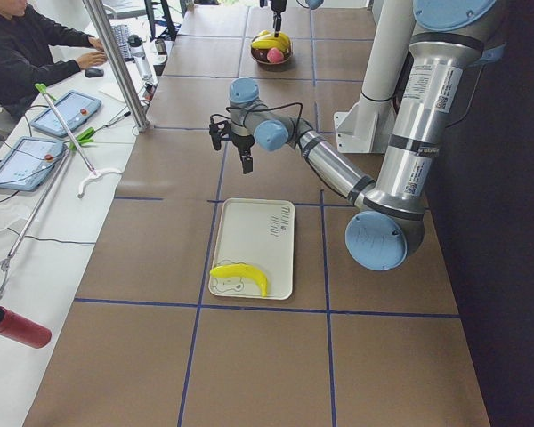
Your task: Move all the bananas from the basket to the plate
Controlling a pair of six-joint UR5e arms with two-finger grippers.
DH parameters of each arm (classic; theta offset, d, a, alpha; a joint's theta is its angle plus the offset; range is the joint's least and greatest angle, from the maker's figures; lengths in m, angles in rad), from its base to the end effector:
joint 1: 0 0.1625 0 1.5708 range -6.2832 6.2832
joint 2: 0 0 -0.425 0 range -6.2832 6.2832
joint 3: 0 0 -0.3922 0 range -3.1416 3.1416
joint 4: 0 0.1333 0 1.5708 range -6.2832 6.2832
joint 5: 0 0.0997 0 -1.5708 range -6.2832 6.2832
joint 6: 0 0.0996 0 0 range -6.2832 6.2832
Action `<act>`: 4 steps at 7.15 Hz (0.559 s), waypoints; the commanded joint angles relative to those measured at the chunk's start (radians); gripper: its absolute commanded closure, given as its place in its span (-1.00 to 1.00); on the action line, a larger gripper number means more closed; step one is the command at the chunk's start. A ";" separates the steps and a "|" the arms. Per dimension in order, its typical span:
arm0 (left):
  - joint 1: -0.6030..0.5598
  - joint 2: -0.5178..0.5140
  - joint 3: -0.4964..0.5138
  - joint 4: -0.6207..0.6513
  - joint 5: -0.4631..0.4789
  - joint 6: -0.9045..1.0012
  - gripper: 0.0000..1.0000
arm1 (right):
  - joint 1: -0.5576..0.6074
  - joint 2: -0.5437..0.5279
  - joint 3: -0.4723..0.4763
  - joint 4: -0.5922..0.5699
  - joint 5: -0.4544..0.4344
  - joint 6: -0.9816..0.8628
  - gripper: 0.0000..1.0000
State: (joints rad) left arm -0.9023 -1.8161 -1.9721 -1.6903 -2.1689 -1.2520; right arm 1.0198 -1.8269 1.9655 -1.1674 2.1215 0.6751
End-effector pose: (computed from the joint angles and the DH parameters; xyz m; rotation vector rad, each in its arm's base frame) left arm 0.2773 -0.4757 0.3287 -0.0398 0.9362 -0.3115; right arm -0.1455 -0.3918 0.5407 0.1228 -0.7424 -0.0310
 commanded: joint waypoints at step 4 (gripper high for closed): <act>0.010 -0.003 -0.001 0.001 0.008 -0.012 -0.99 | -0.001 -0.002 -0.023 -0.002 -0.008 -0.018 -0.30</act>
State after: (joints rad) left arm -0.8929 -1.8192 -1.9727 -1.6897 -2.1611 -1.2638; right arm 1.0192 -1.8300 1.9530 -1.1688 2.1140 0.6698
